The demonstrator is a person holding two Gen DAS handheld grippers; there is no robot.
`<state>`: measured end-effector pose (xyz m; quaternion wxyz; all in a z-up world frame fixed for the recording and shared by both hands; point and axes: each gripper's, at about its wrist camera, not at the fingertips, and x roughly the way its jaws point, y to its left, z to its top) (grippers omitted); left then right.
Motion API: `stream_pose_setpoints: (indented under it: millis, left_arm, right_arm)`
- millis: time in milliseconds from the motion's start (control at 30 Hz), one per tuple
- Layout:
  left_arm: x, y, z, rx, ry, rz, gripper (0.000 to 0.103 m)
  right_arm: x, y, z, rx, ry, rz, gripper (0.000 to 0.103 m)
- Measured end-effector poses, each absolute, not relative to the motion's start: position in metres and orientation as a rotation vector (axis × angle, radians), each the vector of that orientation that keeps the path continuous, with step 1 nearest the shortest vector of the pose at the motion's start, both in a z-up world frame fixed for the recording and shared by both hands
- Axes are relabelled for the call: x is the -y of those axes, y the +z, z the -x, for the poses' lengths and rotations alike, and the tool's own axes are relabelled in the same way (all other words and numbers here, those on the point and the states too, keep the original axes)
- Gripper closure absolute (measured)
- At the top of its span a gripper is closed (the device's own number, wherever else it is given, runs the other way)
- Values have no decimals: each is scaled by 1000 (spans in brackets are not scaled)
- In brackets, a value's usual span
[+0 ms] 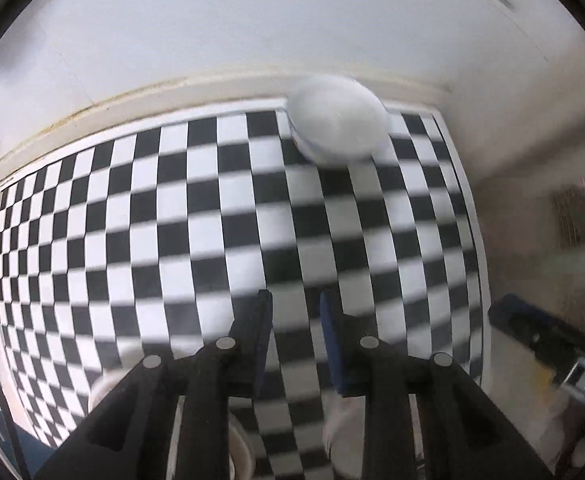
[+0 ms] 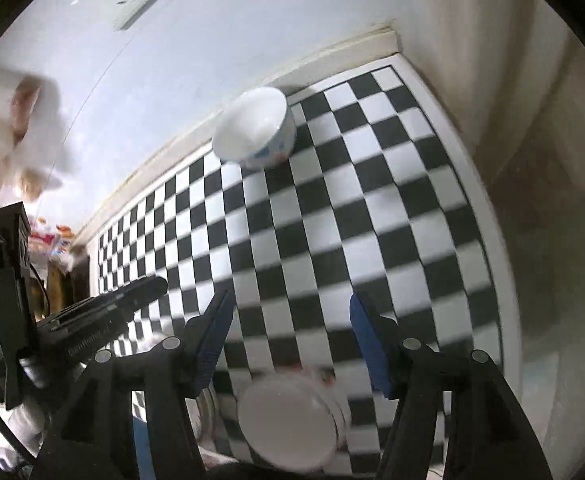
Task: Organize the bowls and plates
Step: 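Open both grippers and move them to the blue-dot bowl by the wall, then grip the rim of the blue-dot bowl with both grippers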
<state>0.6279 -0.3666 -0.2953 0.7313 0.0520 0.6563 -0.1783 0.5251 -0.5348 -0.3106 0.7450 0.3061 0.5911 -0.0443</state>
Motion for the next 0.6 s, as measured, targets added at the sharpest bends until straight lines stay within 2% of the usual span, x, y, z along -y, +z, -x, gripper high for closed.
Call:
stream_pose_setpoints:
  millis: [233,600]
  left_arm:
    - [381,-334,-720,-1500,-368,-29,80]
    - [426,-401,-784,-1626,-419,-13,81]
  right_arm:
    - [561,-361,-624,-1356,-123,-697,39]
    - [568,-426,-716,-1466,-130,-695,39]
